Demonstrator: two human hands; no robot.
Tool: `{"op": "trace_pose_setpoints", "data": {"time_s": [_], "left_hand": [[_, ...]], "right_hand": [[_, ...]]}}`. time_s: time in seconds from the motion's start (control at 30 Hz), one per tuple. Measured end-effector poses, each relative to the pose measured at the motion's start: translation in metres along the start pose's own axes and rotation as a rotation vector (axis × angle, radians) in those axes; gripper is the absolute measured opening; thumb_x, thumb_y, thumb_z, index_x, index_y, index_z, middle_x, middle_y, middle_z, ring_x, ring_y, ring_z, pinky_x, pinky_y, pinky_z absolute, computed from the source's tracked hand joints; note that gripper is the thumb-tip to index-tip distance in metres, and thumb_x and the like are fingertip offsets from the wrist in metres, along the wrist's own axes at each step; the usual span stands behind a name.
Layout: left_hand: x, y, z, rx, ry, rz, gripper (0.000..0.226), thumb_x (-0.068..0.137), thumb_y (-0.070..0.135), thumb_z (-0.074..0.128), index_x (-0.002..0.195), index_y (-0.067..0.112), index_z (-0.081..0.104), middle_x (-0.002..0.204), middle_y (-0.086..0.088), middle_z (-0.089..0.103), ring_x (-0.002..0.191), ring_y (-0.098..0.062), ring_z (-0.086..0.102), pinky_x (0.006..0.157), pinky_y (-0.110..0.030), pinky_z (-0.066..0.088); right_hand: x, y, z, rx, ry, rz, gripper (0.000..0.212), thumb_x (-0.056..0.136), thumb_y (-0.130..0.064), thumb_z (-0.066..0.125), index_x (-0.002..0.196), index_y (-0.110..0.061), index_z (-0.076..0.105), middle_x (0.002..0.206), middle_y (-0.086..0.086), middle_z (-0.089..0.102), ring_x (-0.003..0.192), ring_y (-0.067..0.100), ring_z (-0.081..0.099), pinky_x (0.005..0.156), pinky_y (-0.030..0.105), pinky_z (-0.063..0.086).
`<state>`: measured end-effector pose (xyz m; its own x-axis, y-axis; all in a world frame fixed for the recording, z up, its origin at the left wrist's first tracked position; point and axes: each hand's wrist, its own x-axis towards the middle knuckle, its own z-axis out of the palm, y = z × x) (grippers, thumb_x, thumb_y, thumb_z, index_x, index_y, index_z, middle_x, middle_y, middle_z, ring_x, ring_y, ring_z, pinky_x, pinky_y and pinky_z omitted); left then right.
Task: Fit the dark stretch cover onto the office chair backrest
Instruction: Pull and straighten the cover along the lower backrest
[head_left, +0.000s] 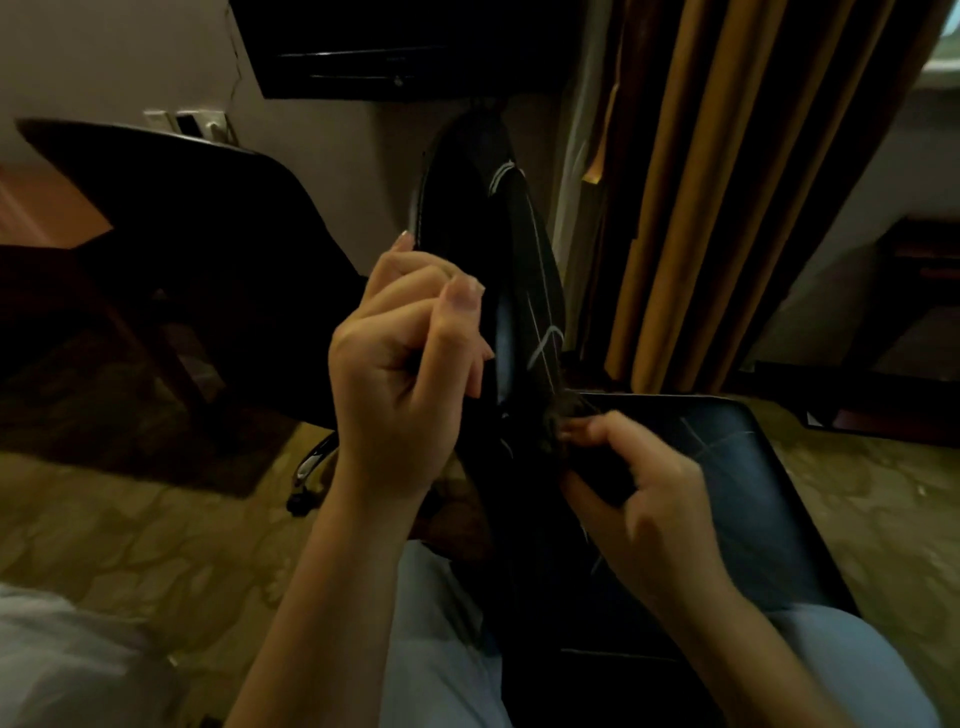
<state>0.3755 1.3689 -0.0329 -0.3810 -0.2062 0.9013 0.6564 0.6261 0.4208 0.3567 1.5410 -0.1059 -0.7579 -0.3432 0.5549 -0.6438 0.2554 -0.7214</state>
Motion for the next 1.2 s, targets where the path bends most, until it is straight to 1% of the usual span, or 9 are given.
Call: {"op": "trace_pose_setpoints", "data": {"time_s": [0.1, 0.23, 0.33, 0.47, 0.53, 0.73, 0.9, 1.07, 1.2], "left_hand": [[-0.001, 0.000, 0.004, -0.003, 0.036, -0.003, 0.052, 0.097, 0.008, 0.035, 0.046, 0.011, 0.048, 0.050, -0.004, 0.050, 0.075, -0.019, 0.057, 0.100, -0.024, 0.033], [-0.003, -0.001, 0.006, -0.005, 0.042, 0.001, 0.052, 0.096, 0.009, 0.036, 0.046, 0.014, 0.047, 0.052, 0.002, 0.049, 0.080, -0.007, 0.057, 0.103, -0.031, 0.033], [-0.003, -0.001, 0.004, 0.014, 0.015, 0.006, 0.052, 0.097, 0.010, 0.036, 0.046, 0.012, 0.048, 0.051, -0.002, 0.050, 0.078, -0.010, 0.057, 0.104, -0.031, 0.032], [-0.001, 0.001, 0.001, 0.019, -0.008, 0.002, 0.050, 0.097, 0.010, 0.037, 0.048, 0.013, 0.049, 0.052, -0.007, 0.052, 0.077, -0.015, 0.056, 0.103, -0.027, 0.031], [-0.001, 0.000, 0.000, 0.017, -0.020, 0.015, 0.051, 0.097, 0.009, 0.036, 0.048, 0.012, 0.049, 0.052, -0.006, 0.052, 0.076, -0.013, 0.056, 0.102, -0.027, 0.031], [-0.002, -0.002, 0.001, 0.001, 0.009, 0.008, 0.050, 0.096, 0.008, 0.036, 0.048, 0.013, 0.049, 0.051, -0.006, 0.051, 0.077, -0.011, 0.055, 0.101, -0.024, 0.031], [-0.004, -0.003, 0.004, -0.004, 0.044, 0.015, 0.050, 0.096, 0.007, 0.035, 0.048, 0.016, 0.048, 0.051, 0.001, 0.049, 0.081, -0.005, 0.056, 0.103, -0.025, 0.031], [-0.003, -0.002, 0.002, 0.016, 0.009, 0.019, 0.051, 0.097, 0.009, 0.035, 0.048, 0.013, 0.049, 0.052, -0.002, 0.051, 0.076, -0.008, 0.056, 0.103, -0.026, 0.030], [-0.002, -0.001, -0.001, 0.018, -0.014, 0.015, 0.052, 0.097, 0.009, 0.036, 0.047, 0.011, 0.049, 0.052, -0.005, 0.052, 0.077, -0.011, 0.056, 0.103, -0.024, 0.029]], "right_hand": [[-0.016, 0.019, -0.005, -0.085, -0.057, 0.135, 0.030, 0.076, -0.006, 0.076, 0.090, -0.029, 0.064, 0.090, -0.017, 0.065, 0.087, -0.004, 0.061, 0.071, 0.008, 0.045], [-0.015, 0.024, -0.014, -0.120, -0.121, 0.182, 0.028, 0.077, -0.011, 0.075, 0.089, -0.034, 0.065, 0.089, -0.019, 0.065, 0.087, -0.002, 0.063, 0.073, 0.020, 0.052], [0.003, 0.004, -0.018, -0.021, -0.073, 0.130, 0.029, 0.076, -0.010, 0.076, 0.081, -0.034, 0.061, 0.086, -0.017, 0.065, 0.083, 0.000, 0.064, 0.069, 0.017, 0.052], [0.027, -0.027, -0.015, 0.068, 0.034, -0.081, 0.026, 0.074, -0.004, 0.076, 0.091, -0.020, 0.065, 0.098, -0.012, 0.067, 0.098, -0.001, 0.063, 0.083, 0.014, 0.050], [0.029, -0.028, -0.011, 0.047, 0.028, -0.124, 0.026, 0.074, -0.007, 0.075, 0.094, -0.020, 0.064, 0.103, -0.009, 0.066, 0.102, 0.000, 0.061, 0.086, 0.016, 0.050], [0.000, 0.011, -0.007, -0.012, -0.063, 0.099, 0.042, 0.074, -0.003, 0.076, 0.087, -0.040, 0.060, 0.097, -0.020, 0.066, 0.094, -0.006, 0.062, 0.078, 0.009, 0.047], [-0.017, 0.032, -0.011, -0.050, -0.092, 0.194, 0.042, 0.075, 0.001, 0.075, 0.084, -0.038, 0.062, 0.094, -0.020, 0.066, 0.086, -0.005, 0.063, 0.071, 0.006, 0.044], [0.008, -0.001, -0.011, 0.099, -0.020, 0.040, 0.023, 0.076, -0.007, 0.076, 0.086, -0.025, 0.066, 0.091, -0.014, 0.069, 0.091, -0.001, 0.065, 0.077, 0.012, 0.050], [0.024, -0.025, -0.006, 0.073, 0.038, -0.170, 0.026, 0.077, -0.012, 0.075, 0.100, -0.019, 0.065, 0.105, -0.011, 0.065, 0.102, -0.002, 0.062, 0.086, 0.012, 0.047]]}}
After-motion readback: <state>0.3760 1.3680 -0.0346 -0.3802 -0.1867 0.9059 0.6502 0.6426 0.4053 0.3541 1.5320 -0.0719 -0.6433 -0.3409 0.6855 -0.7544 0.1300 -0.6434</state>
